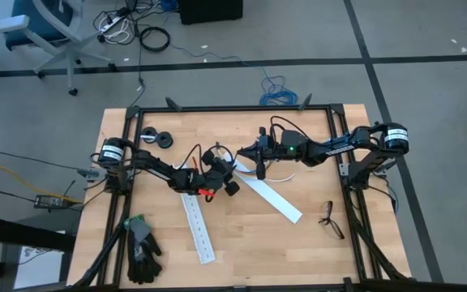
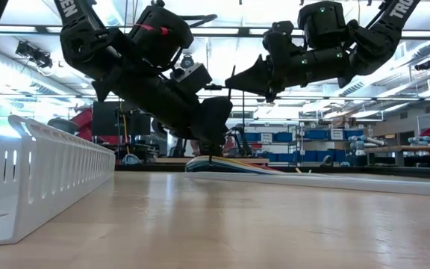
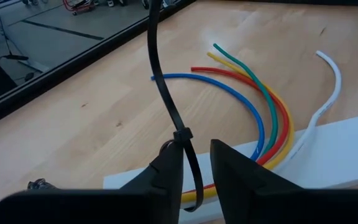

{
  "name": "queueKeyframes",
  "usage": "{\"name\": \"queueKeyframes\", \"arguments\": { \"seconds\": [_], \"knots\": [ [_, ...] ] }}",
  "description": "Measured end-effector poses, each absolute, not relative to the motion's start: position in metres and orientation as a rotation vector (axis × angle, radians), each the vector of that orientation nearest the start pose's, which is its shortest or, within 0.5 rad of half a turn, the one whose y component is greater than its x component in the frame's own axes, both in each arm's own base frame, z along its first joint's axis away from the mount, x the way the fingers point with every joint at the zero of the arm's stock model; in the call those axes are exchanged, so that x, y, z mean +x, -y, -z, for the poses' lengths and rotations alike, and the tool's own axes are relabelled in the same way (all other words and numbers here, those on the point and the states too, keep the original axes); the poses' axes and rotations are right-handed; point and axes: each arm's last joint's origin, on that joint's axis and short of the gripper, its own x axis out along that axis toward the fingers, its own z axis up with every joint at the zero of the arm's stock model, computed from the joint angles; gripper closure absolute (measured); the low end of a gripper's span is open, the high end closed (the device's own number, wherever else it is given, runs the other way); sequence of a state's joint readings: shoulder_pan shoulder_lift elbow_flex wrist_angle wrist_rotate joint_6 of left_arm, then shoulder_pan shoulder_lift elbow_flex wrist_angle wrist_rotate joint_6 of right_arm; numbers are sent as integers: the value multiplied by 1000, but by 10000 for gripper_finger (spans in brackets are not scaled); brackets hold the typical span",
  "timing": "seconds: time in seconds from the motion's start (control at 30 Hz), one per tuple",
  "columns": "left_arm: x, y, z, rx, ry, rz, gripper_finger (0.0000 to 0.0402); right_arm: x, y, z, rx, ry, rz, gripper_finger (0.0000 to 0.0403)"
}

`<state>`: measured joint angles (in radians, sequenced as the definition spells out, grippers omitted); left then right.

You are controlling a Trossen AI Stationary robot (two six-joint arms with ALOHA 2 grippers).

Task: Ziptie cables
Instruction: Wrap the cables together using the black zip tie

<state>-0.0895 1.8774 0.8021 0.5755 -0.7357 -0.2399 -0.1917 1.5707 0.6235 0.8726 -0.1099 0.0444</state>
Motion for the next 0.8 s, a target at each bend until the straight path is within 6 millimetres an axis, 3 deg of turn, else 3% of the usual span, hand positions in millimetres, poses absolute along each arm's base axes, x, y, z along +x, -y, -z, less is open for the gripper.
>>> {"name": "queueKeyframes", "arguments": {
  "seconds": [0.23,0.67,0.8],
  "knots": [
    [348,12,-126,-21,-385,-682,290,303,55,-196,57,-72,65,403],
    [347,11,-126,15,-383,-723,289,303,53,-196,73,-73,9,403],
    [347,11,-126,18,-388,-723,289,303,55,-194,83,-90,70,403]
  ]
}}
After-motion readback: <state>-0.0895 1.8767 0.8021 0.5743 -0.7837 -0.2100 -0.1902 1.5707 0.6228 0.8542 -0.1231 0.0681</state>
